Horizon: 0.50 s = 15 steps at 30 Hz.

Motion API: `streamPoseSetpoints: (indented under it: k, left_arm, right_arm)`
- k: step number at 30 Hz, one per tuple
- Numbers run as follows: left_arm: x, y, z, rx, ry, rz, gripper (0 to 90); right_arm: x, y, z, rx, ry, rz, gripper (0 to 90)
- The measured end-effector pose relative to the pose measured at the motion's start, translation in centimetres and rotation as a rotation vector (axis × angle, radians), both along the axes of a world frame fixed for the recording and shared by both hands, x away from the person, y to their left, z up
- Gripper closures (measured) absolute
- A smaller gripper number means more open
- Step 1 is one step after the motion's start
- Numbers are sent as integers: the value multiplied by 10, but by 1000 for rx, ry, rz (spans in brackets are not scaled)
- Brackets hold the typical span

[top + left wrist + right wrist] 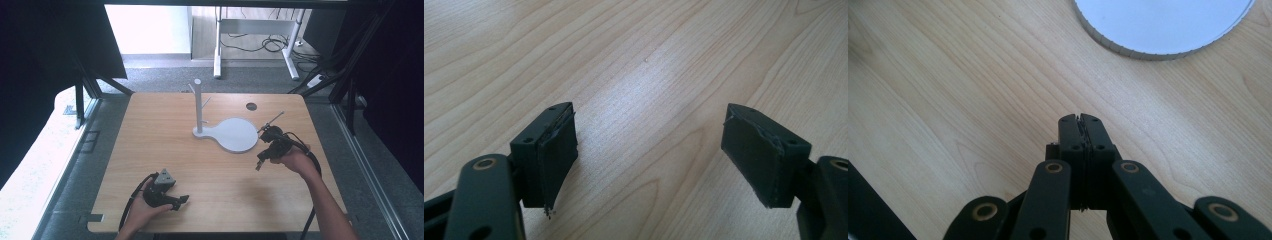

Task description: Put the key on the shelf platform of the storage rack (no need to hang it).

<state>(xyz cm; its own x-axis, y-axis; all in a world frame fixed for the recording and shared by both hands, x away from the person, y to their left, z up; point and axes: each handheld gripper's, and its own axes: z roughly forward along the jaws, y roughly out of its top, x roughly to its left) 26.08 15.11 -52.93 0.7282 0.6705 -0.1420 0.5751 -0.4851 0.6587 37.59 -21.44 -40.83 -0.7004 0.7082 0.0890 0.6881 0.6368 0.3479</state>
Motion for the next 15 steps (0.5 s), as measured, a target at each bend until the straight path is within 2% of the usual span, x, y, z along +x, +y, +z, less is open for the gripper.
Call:
streamPoseSetpoints:
  k: [12,15]
  left_arm:
    - [0,0,-1,6,7,-4,225]
    - [0,0,0,8,6,-4,225]
  right_arm:
    - [12,6,3,-9,-2,-8,897]
    - [18,11,2,-24,5,-11,898]
